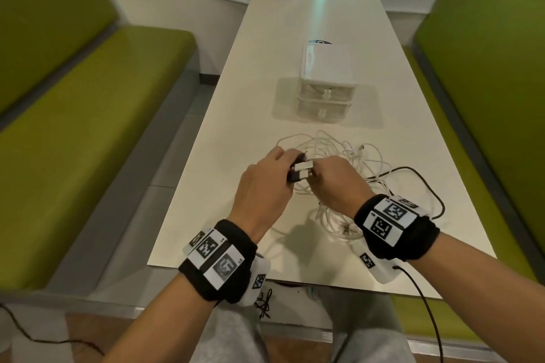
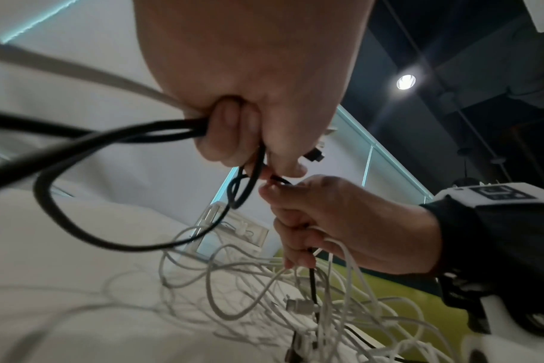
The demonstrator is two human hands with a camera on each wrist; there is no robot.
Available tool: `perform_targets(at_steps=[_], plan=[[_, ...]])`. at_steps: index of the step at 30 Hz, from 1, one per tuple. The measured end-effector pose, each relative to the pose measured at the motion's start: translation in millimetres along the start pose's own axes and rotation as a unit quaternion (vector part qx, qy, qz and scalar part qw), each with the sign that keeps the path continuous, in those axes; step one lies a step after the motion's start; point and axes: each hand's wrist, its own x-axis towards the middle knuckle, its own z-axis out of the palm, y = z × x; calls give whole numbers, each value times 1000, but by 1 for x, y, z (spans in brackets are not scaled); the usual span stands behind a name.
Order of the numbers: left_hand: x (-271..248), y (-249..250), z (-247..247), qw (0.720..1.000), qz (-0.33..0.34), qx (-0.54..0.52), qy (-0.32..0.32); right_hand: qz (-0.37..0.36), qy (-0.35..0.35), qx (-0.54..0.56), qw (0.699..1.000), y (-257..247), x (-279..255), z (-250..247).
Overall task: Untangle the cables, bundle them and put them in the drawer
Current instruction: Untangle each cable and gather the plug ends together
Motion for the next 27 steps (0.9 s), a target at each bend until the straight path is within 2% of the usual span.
perform_targets(at_steps=[2,4,7,9,12,13,16,17,18,20,21,22,24,27], plan=[[3,1,-2,998,-19,46,-28,-14,-10,-14,1000,1,-1,4],[1,2,-2,998,-19,49,-21,-26,-4,-13,1000,3,0,7],[-2,-4,-8,991,-34,-101,78,-30,25,33,999,14,4,8],[-1,-11,-13,963,-71,-214,149,-20,29,64,997,24,6,9],[-1,-14,-16,935,-111,-284,182,-33,25,63,997,32,7,13],[-2,-16,-14,917,-131,-319,202,-37,23,63,997,32,8,14],[0,-28,-12,830,-245,-426,264,-16,21,73,997,37,8,14],[0,-34,-12,828,-269,-420,258,-15,26,71,997,39,8,14],[0,-40,-12,859,-276,-369,224,-14,33,68,997,40,7,14],[-1,-47,-10,951,-256,-157,76,-16,55,69,996,40,6,12],[-2,-47,-9,972,-231,-44,8,-17,61,62,996,39,7,10],[-3,-46,-8,977,-208,34,-35,-14,59,45,997,38,8,8],[-4,-36,-10,980,-173,84,-49,-4,40,0,999,35,10,3],[-2,-15,-11,996,-91,-9,-4,-14,16,-56,998,28,11,0]])
